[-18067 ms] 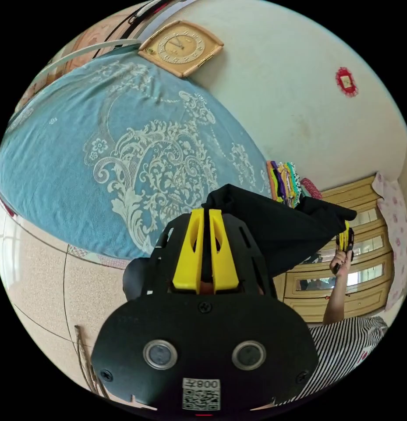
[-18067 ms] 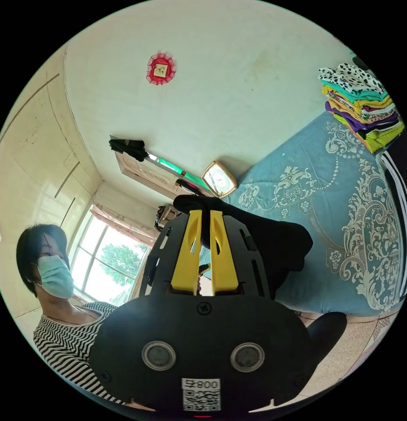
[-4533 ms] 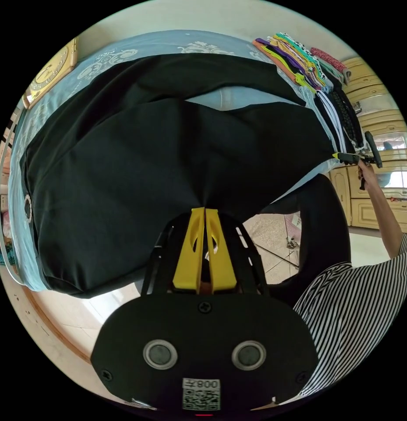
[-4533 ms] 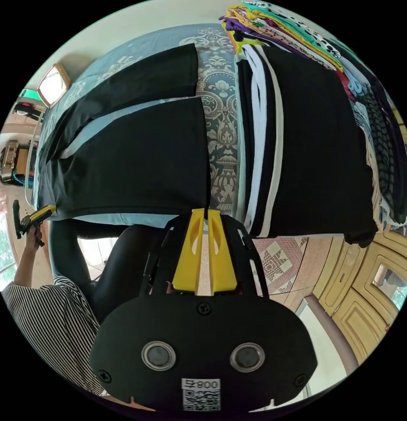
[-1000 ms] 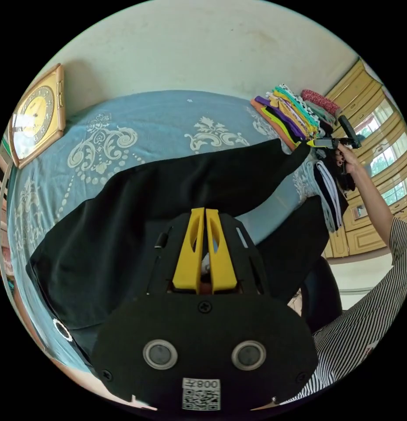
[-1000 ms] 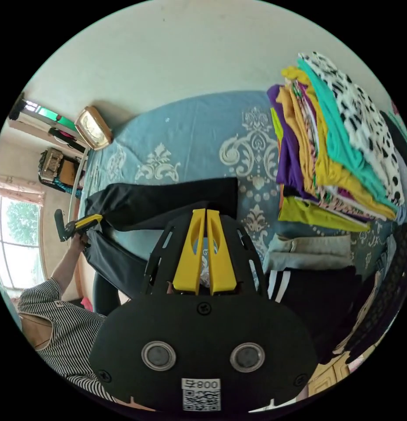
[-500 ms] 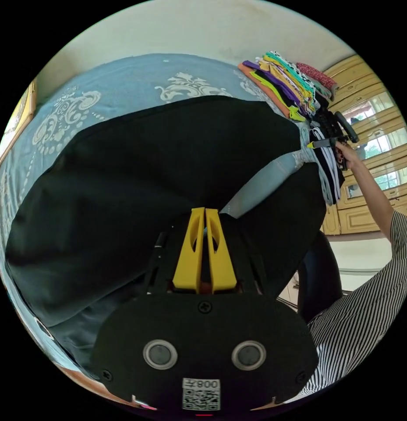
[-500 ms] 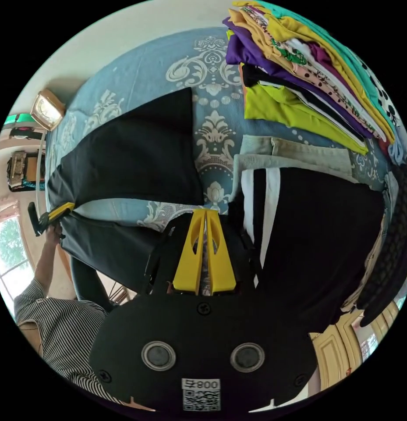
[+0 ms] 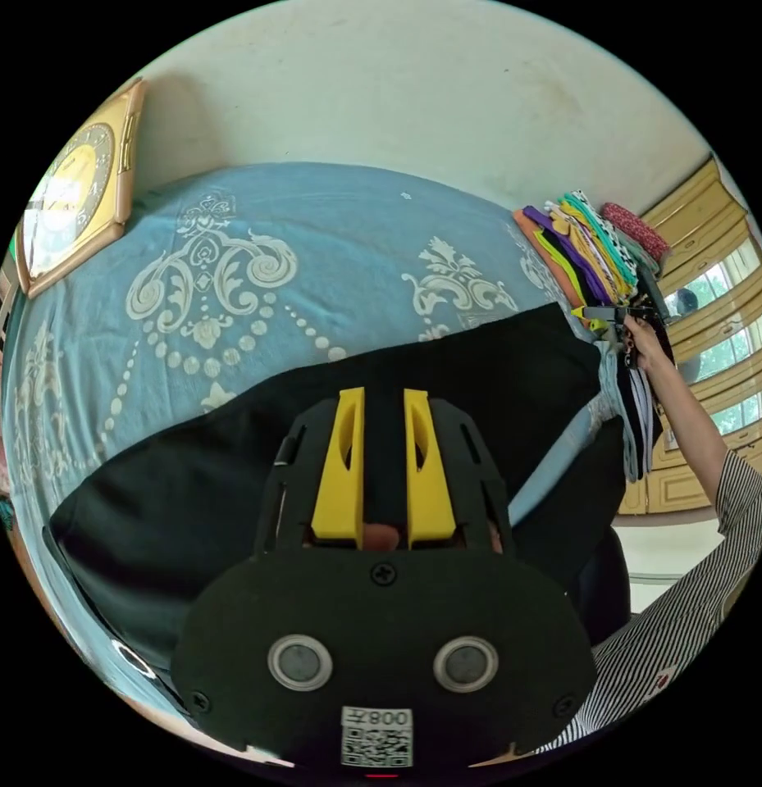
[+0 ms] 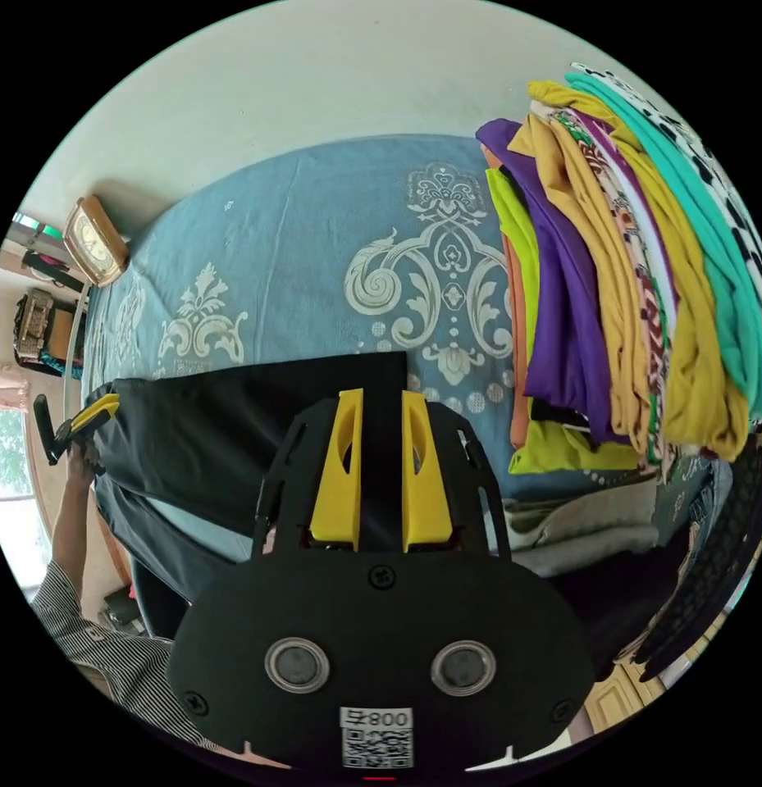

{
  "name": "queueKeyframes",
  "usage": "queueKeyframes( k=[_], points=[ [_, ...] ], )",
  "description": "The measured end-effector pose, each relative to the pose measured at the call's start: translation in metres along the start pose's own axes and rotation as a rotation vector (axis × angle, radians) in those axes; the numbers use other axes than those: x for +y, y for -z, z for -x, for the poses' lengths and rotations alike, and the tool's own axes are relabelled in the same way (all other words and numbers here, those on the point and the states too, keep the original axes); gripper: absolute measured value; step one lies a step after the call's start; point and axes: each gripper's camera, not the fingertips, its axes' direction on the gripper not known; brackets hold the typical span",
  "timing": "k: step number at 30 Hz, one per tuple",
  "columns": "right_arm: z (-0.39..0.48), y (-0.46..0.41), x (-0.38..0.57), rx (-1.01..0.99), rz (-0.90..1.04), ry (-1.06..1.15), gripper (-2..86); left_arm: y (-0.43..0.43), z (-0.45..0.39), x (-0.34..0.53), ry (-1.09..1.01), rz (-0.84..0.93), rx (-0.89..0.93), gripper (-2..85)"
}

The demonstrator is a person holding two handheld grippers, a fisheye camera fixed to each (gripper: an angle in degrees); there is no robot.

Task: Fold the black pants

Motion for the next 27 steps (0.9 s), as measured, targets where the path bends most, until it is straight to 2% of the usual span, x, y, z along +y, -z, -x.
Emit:
queueKeyframes(
  k=[4, 5, 10, 17, 23, 27],
  points=[
    [0.009, -0.025, -0.008, 0.024, 0.019, -0.064, 3.8, -0.033, 0.013, -0.015, -0.011, 0.109, -0.084, 5.1],
    [0.012, -0.025, -0.007, 0.02, 0.006, -0.064, 3.0, -0.036, 0.012, -0.012, -0.015, 0.084, -0.135, 3.8],
    [0.035, -0.025, 0.007, 0.015, 0.0, -0.015, 0.5, -0.042, 0.009, 0.004, -0.063, 0.073, -0.131, 0.7],
    [0.071, 0.013, 0.011, 0.016, -0.14, 0.016, 0.1, -0.017, 0.016, 0.023, -0.027, -0.141, -0.113, 0.1],
    [0.102, -0.03, 0.0, 0.172, 0.014, -0.051, -0.3, -0.045, 0.037, 0.045, 0.034, -0.062, -0.149, 0.5],
    [0.133, -0.03, 0.039, 0.04, -0.102, 0.0, -0.1, -0.042, 0.05, 0.088, 0.057, -0.104, -0.079, 0.8]
  ],
)
